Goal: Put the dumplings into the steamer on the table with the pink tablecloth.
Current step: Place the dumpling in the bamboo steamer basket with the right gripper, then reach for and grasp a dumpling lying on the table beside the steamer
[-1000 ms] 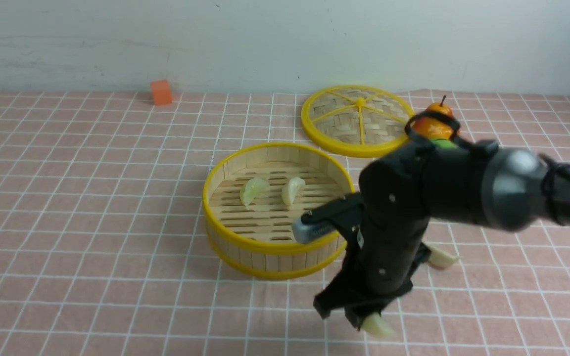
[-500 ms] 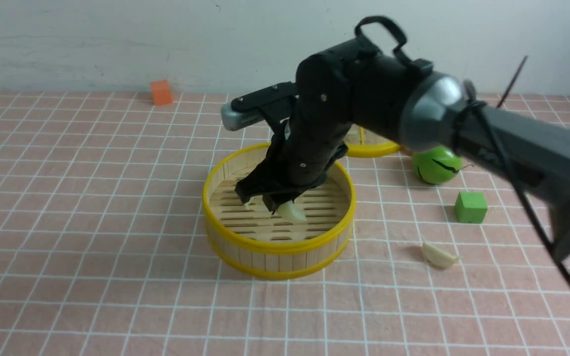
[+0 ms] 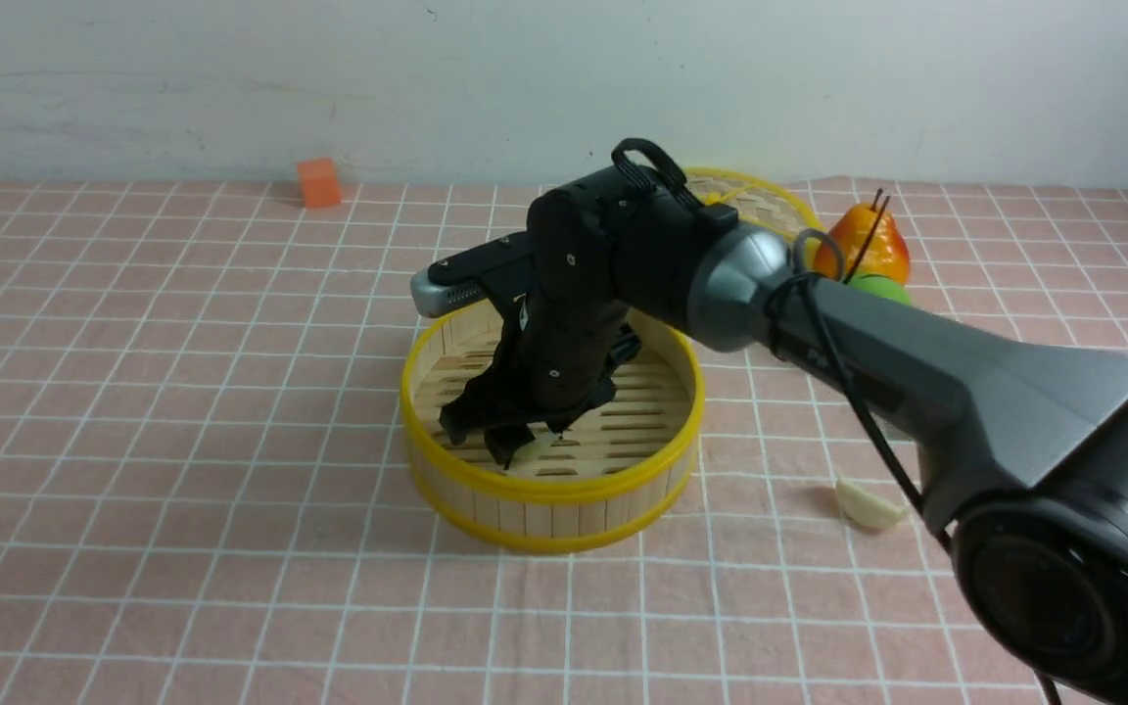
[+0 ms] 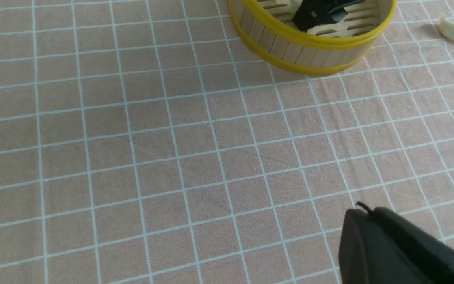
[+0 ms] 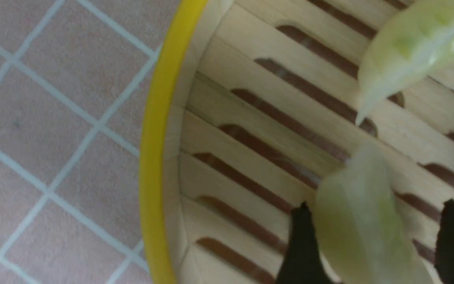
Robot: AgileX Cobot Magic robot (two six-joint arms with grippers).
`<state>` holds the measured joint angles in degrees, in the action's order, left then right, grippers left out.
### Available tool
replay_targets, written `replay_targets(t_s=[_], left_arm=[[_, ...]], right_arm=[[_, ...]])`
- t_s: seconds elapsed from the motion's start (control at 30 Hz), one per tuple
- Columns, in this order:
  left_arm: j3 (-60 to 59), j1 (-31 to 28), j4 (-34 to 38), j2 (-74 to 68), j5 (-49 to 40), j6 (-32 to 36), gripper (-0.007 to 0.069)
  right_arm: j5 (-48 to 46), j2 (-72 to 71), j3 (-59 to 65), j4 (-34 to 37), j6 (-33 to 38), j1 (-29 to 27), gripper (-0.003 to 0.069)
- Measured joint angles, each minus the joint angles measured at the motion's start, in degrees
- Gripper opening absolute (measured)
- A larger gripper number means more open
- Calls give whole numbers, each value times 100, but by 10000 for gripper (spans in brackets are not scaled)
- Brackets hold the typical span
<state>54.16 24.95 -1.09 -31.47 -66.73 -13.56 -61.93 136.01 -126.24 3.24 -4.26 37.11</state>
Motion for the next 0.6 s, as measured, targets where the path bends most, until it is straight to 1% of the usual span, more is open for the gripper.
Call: replay_targets(t_s=[0.03, 0.07, 0.17, 0.3, 0.33, 0.47, 0.53, 0.6], left_arm=[[0, 0, 0, 0, 0, 0, -13], [0, 0, 0, 0, 0, 0, -13], [0, 0, 0, 0, 22, 0, -13], [0, 0, -5, 0, 90, 3, -13], [0, 0, -5, 0, 91, 3, -13], [0, 0, -5, 0, 148, 7, -13], [0, 0, -11, 0, 152, 14, -13], [0, 0, -16, 0, 152, 14, -13]], right_arm=[[-54, -20, -18, -10, 0, 0, 482], [-554, -136, -214, -143, 46, 0, 524], [-815, -489, -412, -432, 291, 0, 567], [-868, -1223, -198, -574, 426, -12, 576], [-868, -1223, -198, -574, 426, -20, 576], [-875, -2163, 1023, -648, 581, -143, 570], [-875, -2506, 1709, -655, 618, -365, 562], [-875, -2875, 2657, -683, 644, -744, 549]])
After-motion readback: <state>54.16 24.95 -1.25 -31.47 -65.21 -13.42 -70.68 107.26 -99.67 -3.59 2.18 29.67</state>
